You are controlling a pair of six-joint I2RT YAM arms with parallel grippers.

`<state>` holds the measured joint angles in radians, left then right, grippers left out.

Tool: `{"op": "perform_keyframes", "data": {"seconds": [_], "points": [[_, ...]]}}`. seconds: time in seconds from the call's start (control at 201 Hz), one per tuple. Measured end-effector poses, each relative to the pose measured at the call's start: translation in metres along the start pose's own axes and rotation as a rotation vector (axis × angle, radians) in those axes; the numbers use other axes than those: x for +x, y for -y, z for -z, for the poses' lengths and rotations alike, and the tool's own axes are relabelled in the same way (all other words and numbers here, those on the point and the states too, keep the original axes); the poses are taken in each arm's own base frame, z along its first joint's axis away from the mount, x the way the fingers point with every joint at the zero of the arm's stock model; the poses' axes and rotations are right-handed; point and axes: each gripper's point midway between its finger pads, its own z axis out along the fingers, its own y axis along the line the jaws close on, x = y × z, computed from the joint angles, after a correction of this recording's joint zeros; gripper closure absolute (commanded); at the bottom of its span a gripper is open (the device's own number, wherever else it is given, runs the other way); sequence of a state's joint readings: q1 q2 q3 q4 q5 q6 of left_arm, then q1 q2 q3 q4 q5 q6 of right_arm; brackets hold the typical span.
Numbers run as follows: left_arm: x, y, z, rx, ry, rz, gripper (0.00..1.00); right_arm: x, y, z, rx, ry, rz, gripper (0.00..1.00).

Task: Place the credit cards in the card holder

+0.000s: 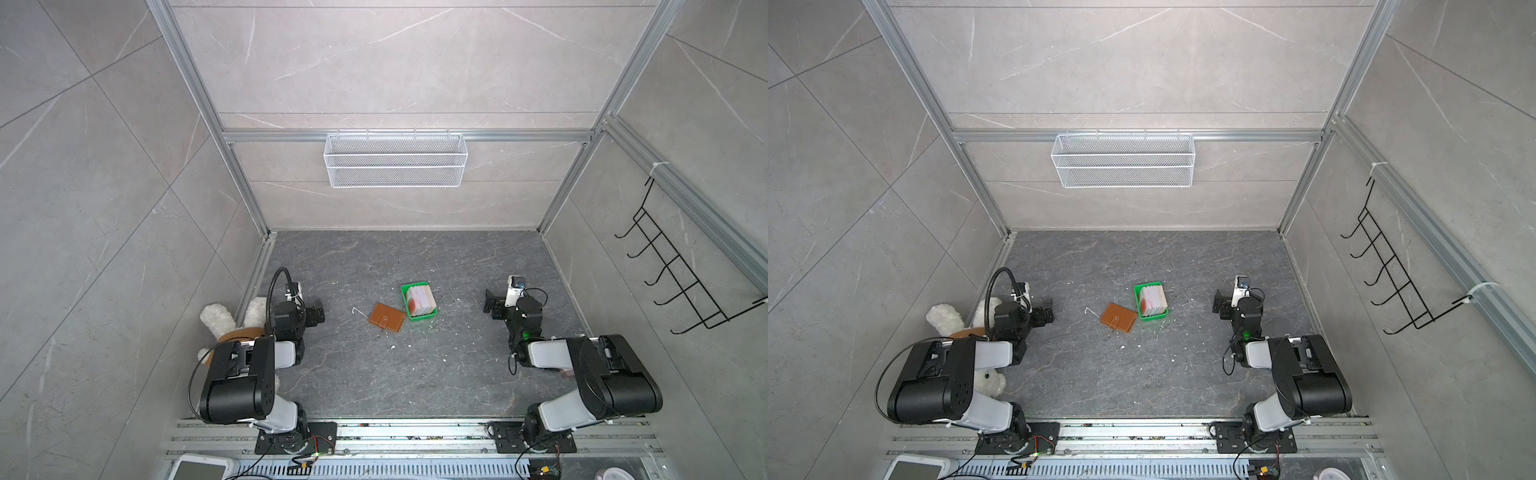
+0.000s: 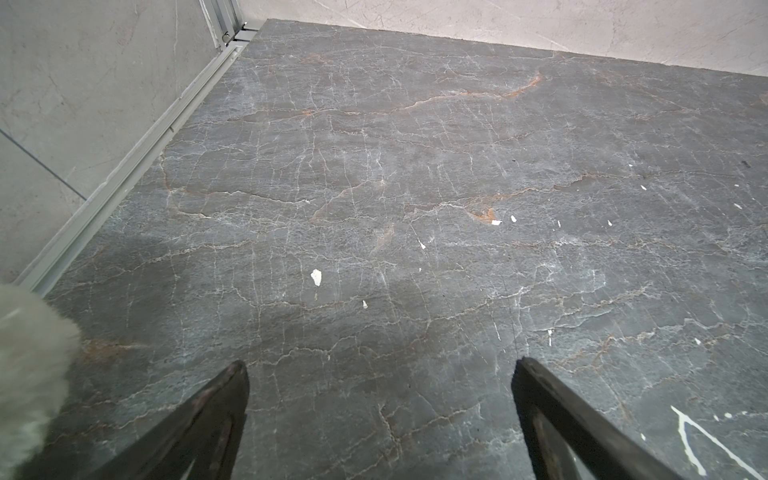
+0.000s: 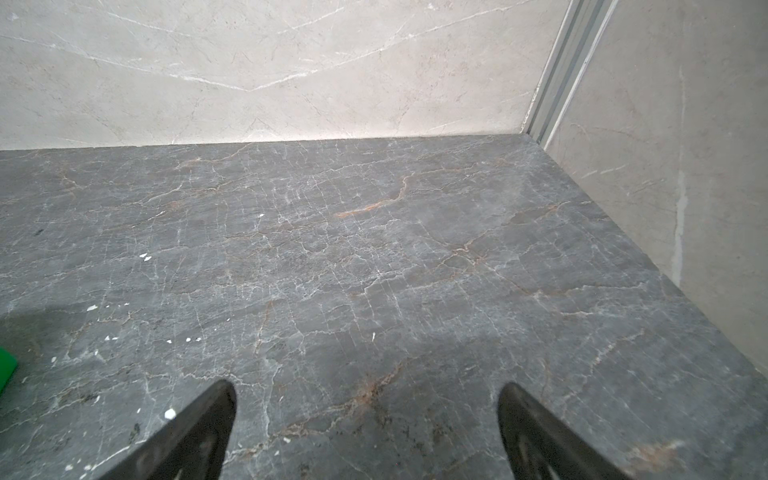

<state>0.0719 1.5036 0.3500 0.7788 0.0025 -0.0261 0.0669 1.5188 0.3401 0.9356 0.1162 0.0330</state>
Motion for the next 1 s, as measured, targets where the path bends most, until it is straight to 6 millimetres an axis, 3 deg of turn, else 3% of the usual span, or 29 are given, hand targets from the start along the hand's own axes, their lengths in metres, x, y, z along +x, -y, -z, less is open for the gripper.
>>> {"op": "perform_keyframes", "data": {"seconds": [0.996], "points": [[-0.0043, 0.0016, 0.0008, 0.009, 0.023, -0.005, 0.00, 0.0029, 0.0003, 0.0033, -0.001, 0.007, -0.001, 0.00]]}}
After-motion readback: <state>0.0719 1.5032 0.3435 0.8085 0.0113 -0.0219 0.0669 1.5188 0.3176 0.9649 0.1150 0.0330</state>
